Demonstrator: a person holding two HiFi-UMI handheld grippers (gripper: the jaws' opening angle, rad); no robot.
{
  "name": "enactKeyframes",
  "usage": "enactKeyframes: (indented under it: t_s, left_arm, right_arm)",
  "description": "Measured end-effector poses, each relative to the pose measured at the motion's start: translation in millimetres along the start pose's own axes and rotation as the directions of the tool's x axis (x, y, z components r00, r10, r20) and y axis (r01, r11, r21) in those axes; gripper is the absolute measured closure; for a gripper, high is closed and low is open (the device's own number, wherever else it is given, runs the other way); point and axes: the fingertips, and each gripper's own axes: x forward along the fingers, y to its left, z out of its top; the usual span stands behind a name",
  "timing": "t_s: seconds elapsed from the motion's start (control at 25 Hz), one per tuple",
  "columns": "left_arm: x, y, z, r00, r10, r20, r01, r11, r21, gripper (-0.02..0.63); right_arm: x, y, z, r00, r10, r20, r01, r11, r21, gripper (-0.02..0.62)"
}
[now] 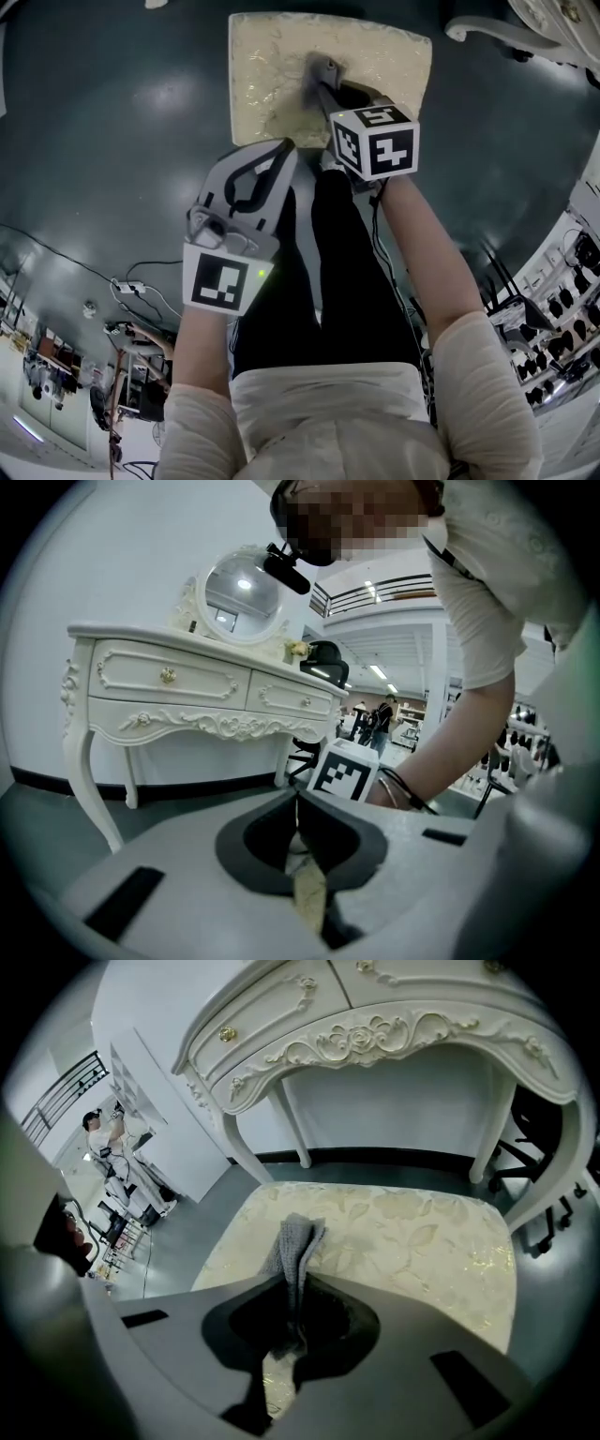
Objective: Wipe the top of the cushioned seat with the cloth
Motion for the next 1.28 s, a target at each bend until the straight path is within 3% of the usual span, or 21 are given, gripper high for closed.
enactKeyframes:
  t_s: [0.96, 1.28]
  left_arm:
    - [91.5, -100.8, 29.1, 0.997, -0.073, 0.008, 0.073, 0.997, 0.014, 0.603]
    - [102.5, -124.2, 33.4, 0.995, -0.1, 0.018, 0.1, 0.995, 0.031, 0.603]
  right_arm:
    - [-73.0, -129.2, -43.3, 0.998, -0.054, 0.028, 0.053, 0.998, 0.042, 0.567]
    - [-96.0, -174.0, -73.9, 0.987, -0.162, -0.021, 0.164, 0.984, 0.072, 0.568]
